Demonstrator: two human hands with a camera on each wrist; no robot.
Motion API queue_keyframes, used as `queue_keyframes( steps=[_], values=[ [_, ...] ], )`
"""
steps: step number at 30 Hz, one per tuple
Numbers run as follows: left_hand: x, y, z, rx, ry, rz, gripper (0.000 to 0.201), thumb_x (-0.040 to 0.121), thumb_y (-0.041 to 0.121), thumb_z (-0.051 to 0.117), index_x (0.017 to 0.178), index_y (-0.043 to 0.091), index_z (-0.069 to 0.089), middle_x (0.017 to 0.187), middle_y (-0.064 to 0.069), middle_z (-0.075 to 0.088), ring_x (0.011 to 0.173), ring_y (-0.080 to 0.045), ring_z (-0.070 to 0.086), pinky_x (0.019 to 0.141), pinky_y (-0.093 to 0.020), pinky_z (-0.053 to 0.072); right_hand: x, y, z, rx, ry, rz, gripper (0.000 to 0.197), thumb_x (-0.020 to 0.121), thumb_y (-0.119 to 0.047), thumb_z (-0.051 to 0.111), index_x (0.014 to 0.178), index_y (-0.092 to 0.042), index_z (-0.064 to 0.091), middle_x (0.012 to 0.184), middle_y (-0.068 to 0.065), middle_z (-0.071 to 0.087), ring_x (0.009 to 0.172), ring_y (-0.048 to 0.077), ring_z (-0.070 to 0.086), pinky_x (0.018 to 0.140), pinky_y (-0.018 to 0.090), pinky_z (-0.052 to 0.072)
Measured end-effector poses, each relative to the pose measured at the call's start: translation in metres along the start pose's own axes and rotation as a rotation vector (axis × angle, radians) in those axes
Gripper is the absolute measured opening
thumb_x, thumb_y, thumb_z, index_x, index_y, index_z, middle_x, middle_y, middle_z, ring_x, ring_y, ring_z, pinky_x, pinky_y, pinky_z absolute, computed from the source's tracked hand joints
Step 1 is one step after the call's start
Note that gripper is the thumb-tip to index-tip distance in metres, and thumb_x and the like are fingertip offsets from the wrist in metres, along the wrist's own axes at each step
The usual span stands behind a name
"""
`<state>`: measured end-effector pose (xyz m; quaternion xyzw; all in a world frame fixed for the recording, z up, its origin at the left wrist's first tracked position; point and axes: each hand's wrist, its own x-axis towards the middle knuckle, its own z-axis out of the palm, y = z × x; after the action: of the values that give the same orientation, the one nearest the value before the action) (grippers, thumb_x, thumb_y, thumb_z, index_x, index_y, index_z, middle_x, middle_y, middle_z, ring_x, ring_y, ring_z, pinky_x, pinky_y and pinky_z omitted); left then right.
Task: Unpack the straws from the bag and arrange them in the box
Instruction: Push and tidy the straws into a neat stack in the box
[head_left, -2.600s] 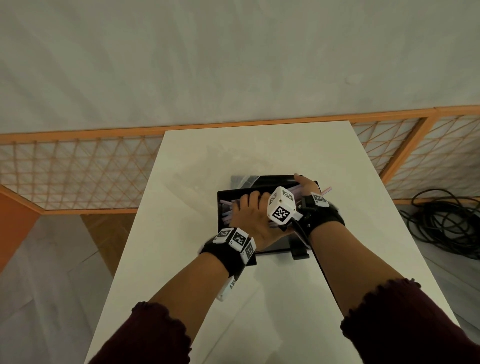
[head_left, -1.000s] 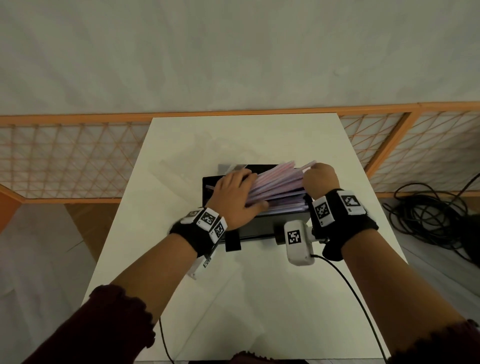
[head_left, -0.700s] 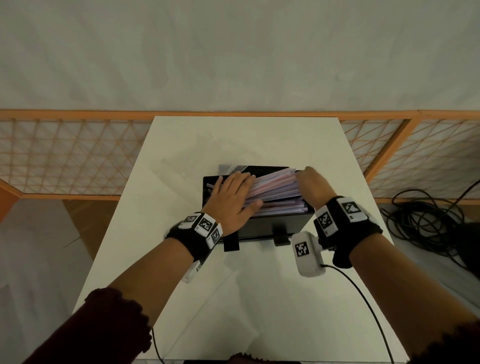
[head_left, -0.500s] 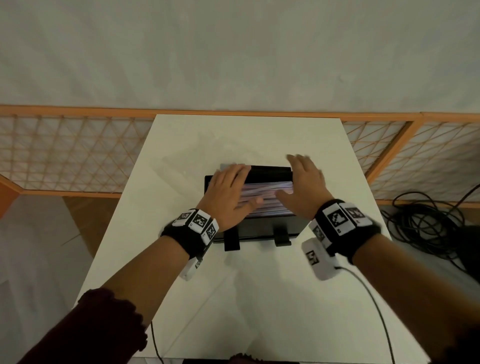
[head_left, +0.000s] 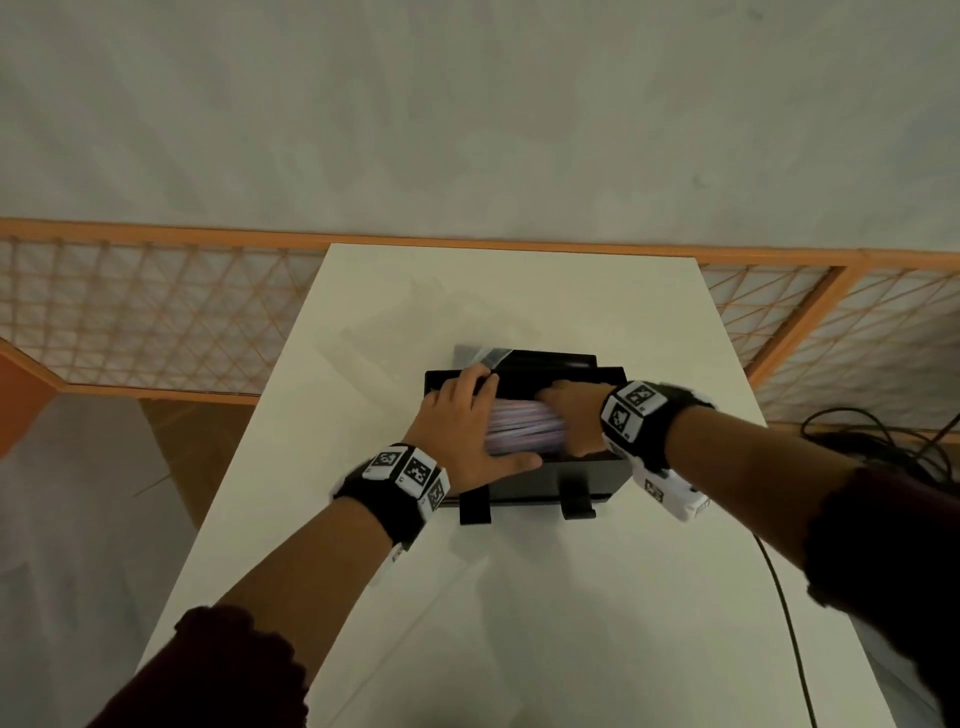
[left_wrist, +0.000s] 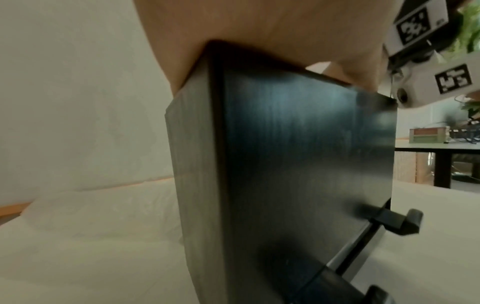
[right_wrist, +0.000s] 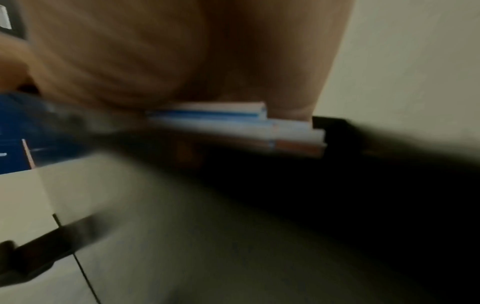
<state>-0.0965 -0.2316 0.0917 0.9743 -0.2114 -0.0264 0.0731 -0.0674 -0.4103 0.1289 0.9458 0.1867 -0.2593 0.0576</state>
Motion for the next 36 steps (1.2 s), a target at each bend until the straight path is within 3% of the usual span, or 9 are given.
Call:
queue_keyframes(
  steps=[6, 9, 15, 19, 21, 24, 27, 30, 36],
  values=[
    [0.008, -0.007, -0.017, -0.003, 0.022, 0.043, 0.106, 0.057, 0.089, 0.026, 0.142, 0.024, 0.032, 0.14, 0.003, 0.032, 0.128, -0.02, 0.032, 0.104, -0.038, 0.028, 0.0, 0.002, 0.002, 0.045, 0.114, 0.033, 0.054, 0.075, -0.033, 0.067, 0.123, -0.02, 0.045, 0.119, 0.004, 0.056, 0.107, 0.027, 0.058, 0.093, 0.04, 0.048],
    [0.012, -0.01, -0.034, 0.066, 0.042, 0.1, 0.094, 0.065, 0.078, 0.048, 0.142, 0.027, 0.031, 0.142, 0.003, 0.034, 0.131, -0.021, 0.03, 0.105, -0.038, 0.025, -0.008, 0.007, -0.006, 0.04, 0.244, 0.019, 0.051, 0.075, -0.033, 0.065, 0.12, -0.019, 0.045, 0.118, 0.003, 0.059, 0.105, 0.028, 0.06, 0.089, 0.038, 0.049],
    [0.019, -0.013, -0.044, -0.014, -0.023, 0.112, 0.083, 0.077, 0.053, 0.065, 0.145, 0.023, 0.028, 0.145, -0.001, 0.031, 0.133, -0.023, 0.027, 0.108, -0.039, 0.027, -0.017, 0.013, -0.016, 0.084, 0.253, -0.024, 0.066, 0.078, -0.029, 0.063, 0.137, -0.023, 0.034, 0.132, 0.004, 0.05, 0.117, 0.029, 0.052, 0.1, 0.04, 0.04],
    [0.015, -0.019, -0.025, -0.1, -0.05, 0.136, 0.089, 0.075, 0.074, 0.041, 0.142, 0.016, 0.036, 0.141, -0.006, 0.037, 0.13, -0.026, 0.033, 0.109, -0.039, 0.029, -0.025, 0.018, -0.016, 0.081, 0.223, 0.003, 0.073, 0.076, -0.036, 0.065, 0.14, -0.024, 0.032, 0.136, 0.0, 0.044, 0.124, 0.025, 0.043, 0.105, 0.04, 0.033],
    [0.013, -0.02, -0.016, -0.163, -0.038, 0.124, 0.098, 0.07, 0.08, 0.029, 0.143, 0.015, 0.035, 0.141, -0.005, 0.035, 0.131, -0.025, 0.032, 0.11, -0.042, 0.031, -0.031, 0.019, -0.018, 0.112, 0.297, -0.023, 0.059, 0.079, -0.03, 0.064, 0.133, -0.021, 0.041, 0.128, 0.001, 0.047, 0.119, 0.024, 0.046, 0.1, 0.037, 0.037],
    [0.011, -0.014, -0.008, -0.132, -0.076, 0.161, 0.111, 0.064, 0.086, 0.042, 0.147, 0.014, 0.024, 0.148, -0.004, 0.021, 0.139, -0.022, 0.017, 0.115, -0.045, 0.024, -0.042, 0.014, -0.015, 0.177, 0.319, -0.128, 0.038, 0.084, -0.028, 0.062, 0.119, -0.017, 0.053, 0.116, 0.002, 0.056, 0.107, 0.023, 0.055, 0.089, 0.032, 0.044],
    [0.012, -0.011, -0.006, 0.021, -0.124, 0.22, 0.12, 0.062, 0.085, 0.051, 0.149, 0.01, 0.015, 0.153, -0.003, 0.01, 0.143, -0.023, 0.004, 0.117, -0.041, 0.012, -0.046, 0.006, -0.002, 0.121, 0.15, -0.135, 0.063, 0.079, -0.047, 0.066, 0.132, -0.018, 0.046, 0.124, 0.002, 0.055, 0.111, 0.022, 0.055, 0.095, 0.031, 0.046],
    [0.013, -0.01, -0.009, 0.22, -0.075, 0.243, 0.118, 0.064, 0.089, 0.041, 0.147, 0.007, 0.022, 0.153, -0.008, 0.016, 0.141, -0.026, 0.012, 0.117, -0.04, 0.013, -0.04, 0.004, 0.015, 0.084, 0.037, -0.066, 0.092, 0.071, -0.057, 0.069, 0.143, -0.016, 0.03, 0.14, 0.003, 0.043, 0.125, 0.023, 0.047, 0.105, 0.034, 0.04],
    [0.014, -0.004, -0.011, 0.353, -0.057, 0.162, 0.117, 0.06, 0.093, 0.032, 0.142, 0.01, 0.029, 0.148, -0.007, 0.026, 0.13, -0.027, 0.03, 0.103, -0.039, 0.026, -0.02, -0.001, 0.026, -0.112, 0.005, 0.046, 0.097, 0.061, -0.075, 0.063, 0.138, -0.019, 0.041, 0.137, 0.003, 0.039, 0.129, 0.025, 0.037, 0.108, 0.042, 0.032]
  ],
)
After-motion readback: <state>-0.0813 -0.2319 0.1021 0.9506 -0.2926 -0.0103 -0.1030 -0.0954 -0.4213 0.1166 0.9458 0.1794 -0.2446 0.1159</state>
